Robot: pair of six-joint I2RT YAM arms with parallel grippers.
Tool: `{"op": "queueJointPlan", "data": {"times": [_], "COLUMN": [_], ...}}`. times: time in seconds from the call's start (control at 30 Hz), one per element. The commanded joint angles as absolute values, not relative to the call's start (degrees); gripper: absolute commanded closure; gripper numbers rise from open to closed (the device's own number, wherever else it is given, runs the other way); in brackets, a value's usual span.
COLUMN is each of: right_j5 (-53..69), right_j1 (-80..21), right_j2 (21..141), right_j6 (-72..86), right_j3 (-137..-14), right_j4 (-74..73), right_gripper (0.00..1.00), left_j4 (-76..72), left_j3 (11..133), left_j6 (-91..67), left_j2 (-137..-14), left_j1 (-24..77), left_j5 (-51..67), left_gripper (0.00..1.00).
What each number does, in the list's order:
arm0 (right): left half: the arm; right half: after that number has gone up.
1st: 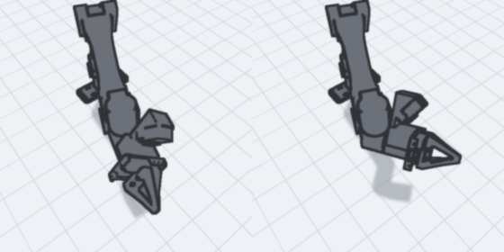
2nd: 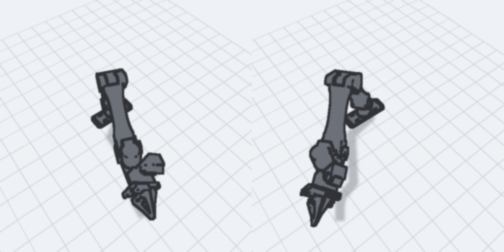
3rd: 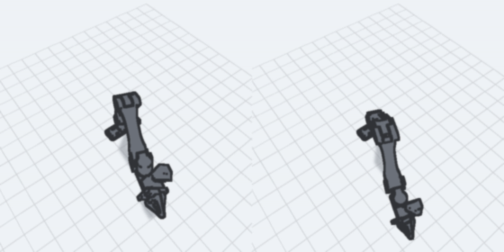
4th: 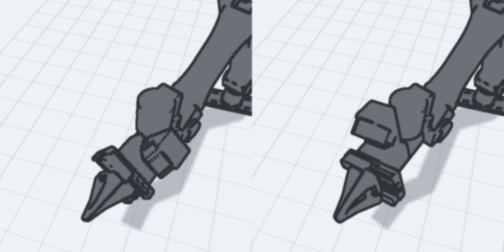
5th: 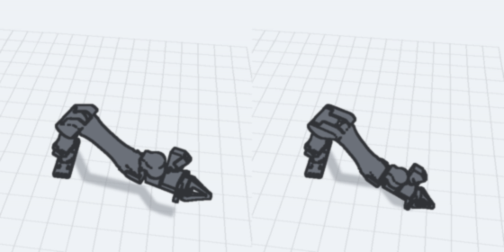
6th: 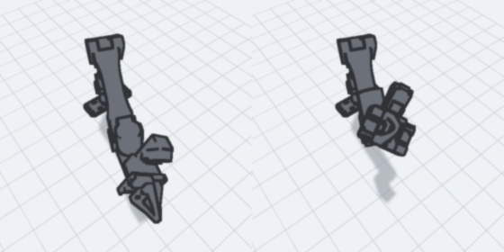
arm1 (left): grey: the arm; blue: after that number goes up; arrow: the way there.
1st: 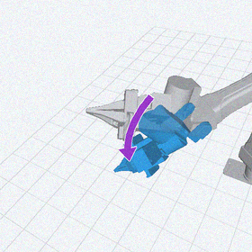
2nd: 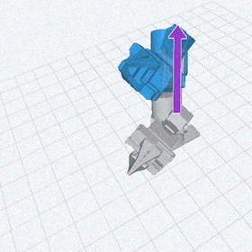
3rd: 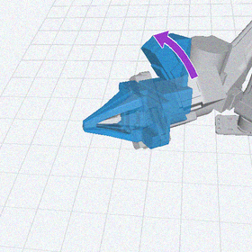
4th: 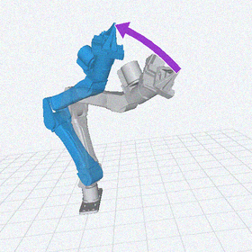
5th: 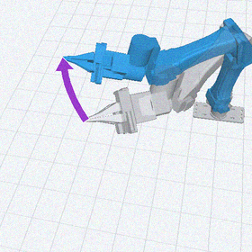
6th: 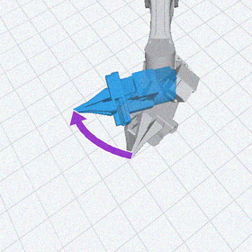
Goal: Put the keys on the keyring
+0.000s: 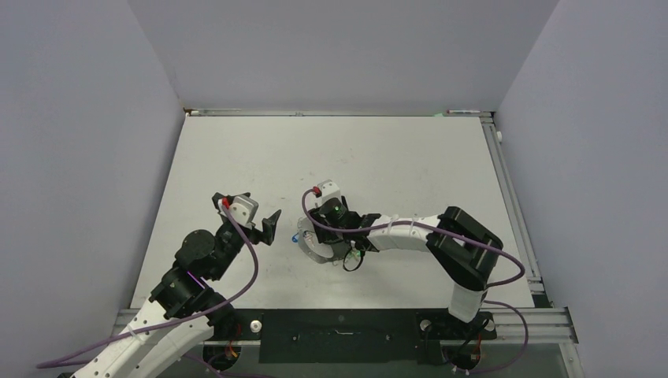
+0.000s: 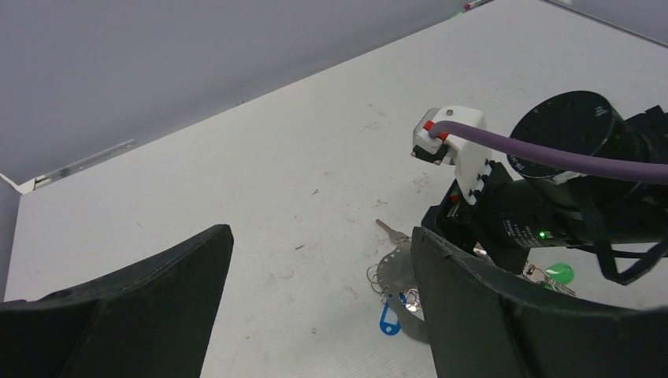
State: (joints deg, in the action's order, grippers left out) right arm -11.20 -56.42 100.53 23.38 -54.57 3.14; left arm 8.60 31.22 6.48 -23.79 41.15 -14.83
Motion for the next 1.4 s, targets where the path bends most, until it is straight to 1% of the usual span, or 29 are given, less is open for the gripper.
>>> {"op": "queueJointPlan", "data": {"times": [0.0,0.3,0.47,0.63,0.93,1.13,1.23,1.37], "right_j5": [-5.7,3.5,7.2,3.3,-6.3,-12.2,-16.0,-22.1], "right_j1": [-55.4,-56.0,-59.6,-62.3,-62.3,-62.3,-62.4,-62.4], "right_j2": [104.3,109.1,110.7,109.0,95.5,86.5,82.4,76.2], "right_j6": [21.7,21.3,18.7,16.1,14.0,17.0,20.5,24.4], "right_j3": [-59.3,-63.4,-66.3,-67.2,-60.8,-52.3,-45.9,-38.2], "right_j4": [6.3,7.9,7.5,5.0,4.3,6.7,8.7,11.6], "right_gripper": [0.44,0.48,0.49,0.49,0.47,0.47,0.47,0.47], "left_j4": [7.6,7.5,7.3,7.2,7.1,5.9,5.7,6.1], "left_j3": [31.2,31.1,31.1,31.0,31.0,30.1,30.1,30.8], "left_j6": [6.4,6.5,6.5,6.4,6.3,5.1,3.7,3.1], "left_j2": [-23.6,-23.6,-24.0,-24.1,-24.7,-25.0,-26.6,-28.9], "left_j1": [40.8,40.7,40.7,40.7,40.6,40.6,40.6,40.6], "left_j5": [-15.3,-15.2,-15.1,-14.9,-14.3,-13.3,-13.0,-12.7], "left_gripper": [0.19,0.19,0.19,0.19,0.18,0.11,0.06,0.03]}}
